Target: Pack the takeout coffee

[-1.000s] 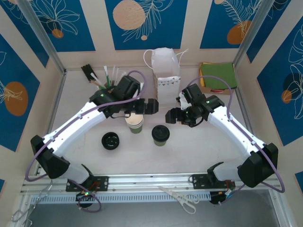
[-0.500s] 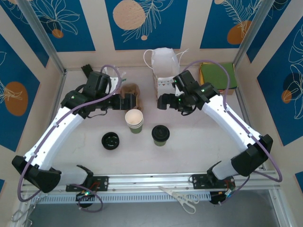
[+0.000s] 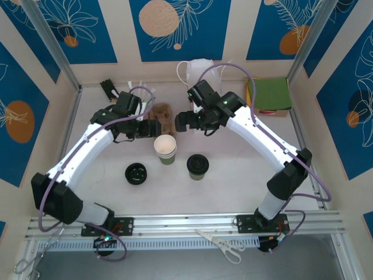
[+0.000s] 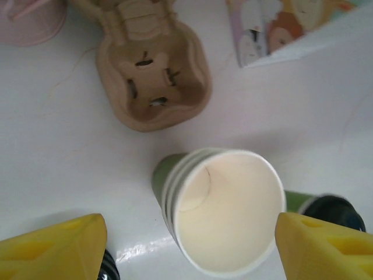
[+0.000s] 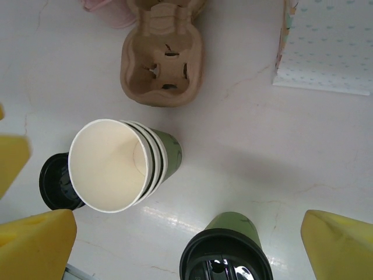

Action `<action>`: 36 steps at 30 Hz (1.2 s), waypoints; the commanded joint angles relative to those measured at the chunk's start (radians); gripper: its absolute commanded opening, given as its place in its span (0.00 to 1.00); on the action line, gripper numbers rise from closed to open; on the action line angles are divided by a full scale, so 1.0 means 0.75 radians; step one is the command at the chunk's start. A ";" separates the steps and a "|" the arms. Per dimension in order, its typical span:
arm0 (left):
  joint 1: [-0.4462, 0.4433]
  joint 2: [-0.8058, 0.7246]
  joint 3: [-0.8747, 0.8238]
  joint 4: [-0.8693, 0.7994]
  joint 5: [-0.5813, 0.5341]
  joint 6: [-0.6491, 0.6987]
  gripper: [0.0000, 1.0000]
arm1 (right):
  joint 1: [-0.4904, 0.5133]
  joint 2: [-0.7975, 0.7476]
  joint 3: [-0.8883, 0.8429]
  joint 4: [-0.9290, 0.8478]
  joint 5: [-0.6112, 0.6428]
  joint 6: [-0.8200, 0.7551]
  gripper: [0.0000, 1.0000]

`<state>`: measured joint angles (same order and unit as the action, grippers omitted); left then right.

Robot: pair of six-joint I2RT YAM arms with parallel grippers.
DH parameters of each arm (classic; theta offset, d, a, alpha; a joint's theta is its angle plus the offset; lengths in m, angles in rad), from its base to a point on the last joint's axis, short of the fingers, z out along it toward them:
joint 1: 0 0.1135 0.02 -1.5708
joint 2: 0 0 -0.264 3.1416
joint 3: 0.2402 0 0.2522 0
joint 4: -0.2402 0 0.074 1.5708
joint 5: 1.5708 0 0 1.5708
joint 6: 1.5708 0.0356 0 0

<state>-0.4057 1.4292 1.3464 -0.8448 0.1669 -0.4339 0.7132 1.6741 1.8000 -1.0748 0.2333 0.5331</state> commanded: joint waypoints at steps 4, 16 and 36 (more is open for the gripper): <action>0.061 0.155 -0.041 0.152 -0.038 -0.053 0.74 | -0.022 -0.011 0.062 -0.058 0.031 -0.076 0.99; 0.078 0.490 0.029 0.296 -0.063 -0.006 0.73 | -0.114 -0.071 0.037 -0.055 0.015 -0.117 0.99; 0.046 0.713 0.173 0.379 0.216 0.013 0.67 | -0.367 -0.022 0.146 0.002 0.031 -0.157 0.84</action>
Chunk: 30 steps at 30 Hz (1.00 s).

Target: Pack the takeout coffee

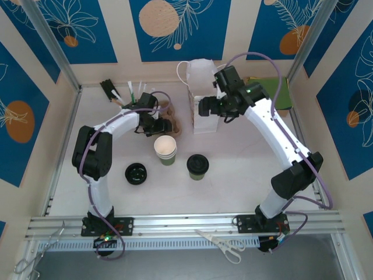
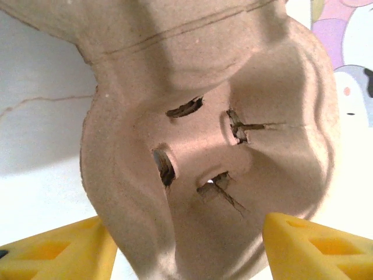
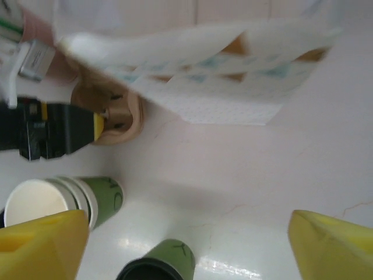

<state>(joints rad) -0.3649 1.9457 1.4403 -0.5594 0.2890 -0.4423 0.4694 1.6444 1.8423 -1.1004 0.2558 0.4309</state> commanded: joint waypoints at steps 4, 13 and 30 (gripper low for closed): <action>-0.009 0.008 0.072 -0.046 0.019 0.047 0.69 | -0.113 0.111 0.218 0.039 -0.045 -0.052 0.70; -0.008 -0.043 0.104 -0.122 0.009 0.062 0.75 | -0.174 0.430 0.586 -0.067 -0.111 -0.147 0.46; -0.010 -0.172 0.055 -0.146 0.013 0.045 0.75 | -0.240 0.452 0.625 -0.130 -0.113 -0.182 0.44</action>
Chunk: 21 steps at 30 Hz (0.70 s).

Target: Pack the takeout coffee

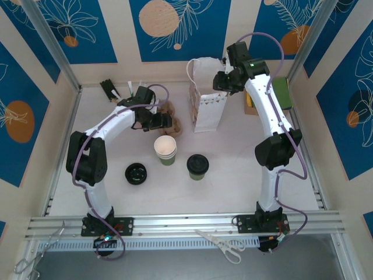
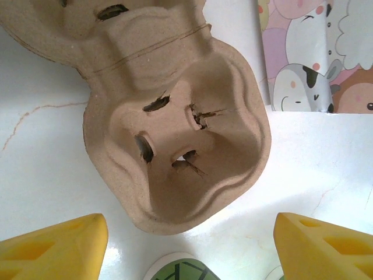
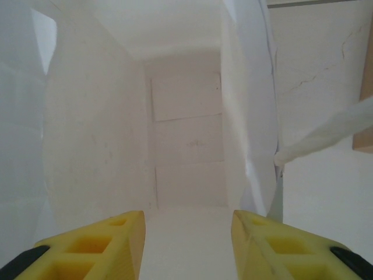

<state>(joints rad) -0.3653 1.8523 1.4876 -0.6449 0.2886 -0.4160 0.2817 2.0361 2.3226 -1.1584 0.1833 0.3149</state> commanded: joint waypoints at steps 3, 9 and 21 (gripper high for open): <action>-0.007 -0.060 -0.026 -0.018 0.018 -0.002 0.75 | 0.030 -0.133 -0.045 -0.035 -0.018 -0.035 0.47; -0.008 -0.077 -0.028 -0.024 0.022 -0.003 0.75 | 0.065 -0.187 -0.050 -0.041 0.040 -0.028 0.50; -0.007 -0.182 -0.008 -0.063 0.017 -0.009 0.75 | -0.008 -0.045 0.024 -0.063 -0.015 -0.016 0.50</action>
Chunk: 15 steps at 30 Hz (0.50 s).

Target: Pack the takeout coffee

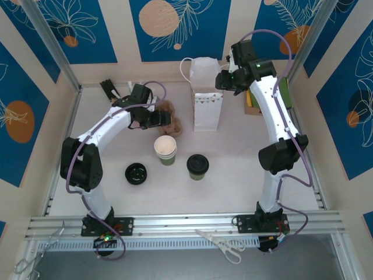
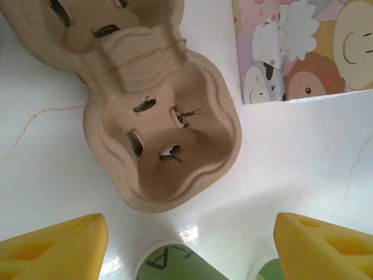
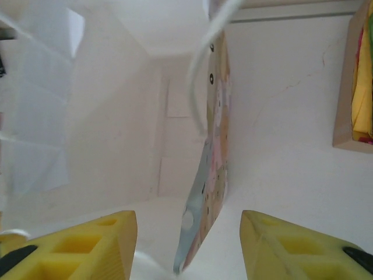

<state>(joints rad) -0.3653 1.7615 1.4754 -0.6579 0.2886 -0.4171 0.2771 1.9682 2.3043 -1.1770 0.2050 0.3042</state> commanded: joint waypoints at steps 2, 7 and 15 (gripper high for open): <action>-0.007 -0.082 0.012 -0.056 0.010 -0.006 0.75 | -0.001 0.075 0.074 -0.042 -0.055 0.001 0.50; -0.006 -0.111 0.001 -0.074 -0.007 -0.002 0.76 | 0.017 0.132 0.151 -0.056 -0.041 0.011 0.50; -0.005 -0.161 -0.016 -0.099 -0.011 -0.006 0.76 | 0.021 0.188 0.165 -0.097 0.037 0.022 0.27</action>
<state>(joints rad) -0.3653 1.6859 1.4734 -0.6994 0.2878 -0.4171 0.2916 2.0872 2.3993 -1.2160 0.2161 0.3141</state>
